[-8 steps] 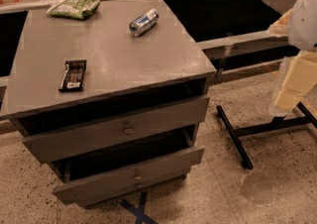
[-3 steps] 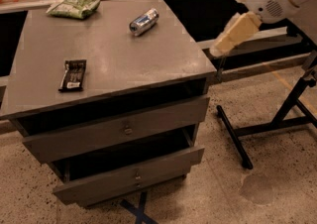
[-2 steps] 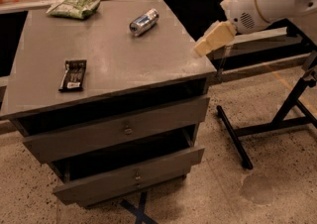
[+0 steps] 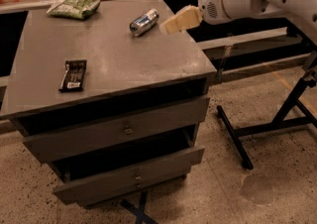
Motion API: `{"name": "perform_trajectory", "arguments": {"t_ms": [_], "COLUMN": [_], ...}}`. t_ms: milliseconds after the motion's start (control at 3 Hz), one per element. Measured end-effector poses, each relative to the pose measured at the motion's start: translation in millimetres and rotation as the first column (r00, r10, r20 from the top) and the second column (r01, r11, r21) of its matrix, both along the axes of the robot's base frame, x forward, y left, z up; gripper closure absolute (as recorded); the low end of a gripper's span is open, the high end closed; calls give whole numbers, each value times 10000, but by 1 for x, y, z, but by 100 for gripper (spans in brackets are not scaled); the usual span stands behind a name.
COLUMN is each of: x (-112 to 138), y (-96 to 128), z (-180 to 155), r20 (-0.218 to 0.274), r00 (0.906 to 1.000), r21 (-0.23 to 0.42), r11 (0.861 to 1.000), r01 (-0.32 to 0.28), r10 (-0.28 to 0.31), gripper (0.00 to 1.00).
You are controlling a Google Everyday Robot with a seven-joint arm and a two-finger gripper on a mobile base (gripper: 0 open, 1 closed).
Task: Move redbull can near rxbar chocolate
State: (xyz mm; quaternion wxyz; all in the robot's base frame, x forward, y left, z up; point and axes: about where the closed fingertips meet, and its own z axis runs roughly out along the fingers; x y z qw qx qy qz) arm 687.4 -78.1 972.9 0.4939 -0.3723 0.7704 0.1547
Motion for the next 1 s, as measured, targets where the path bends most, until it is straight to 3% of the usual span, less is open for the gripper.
{"name": "perform_trajectory", "arguments": {"t_ms": [667, 1000], "x": [3, 33], "y": [4, 36], "z": [-2, -15], "r20": [222, 1465], "r00": [9997, 9887], "r21": [16, 460], "r11": [10000, 9986], "r01": [88, 258], "r10": [-88, -323], "gripper": [0, 0]}}
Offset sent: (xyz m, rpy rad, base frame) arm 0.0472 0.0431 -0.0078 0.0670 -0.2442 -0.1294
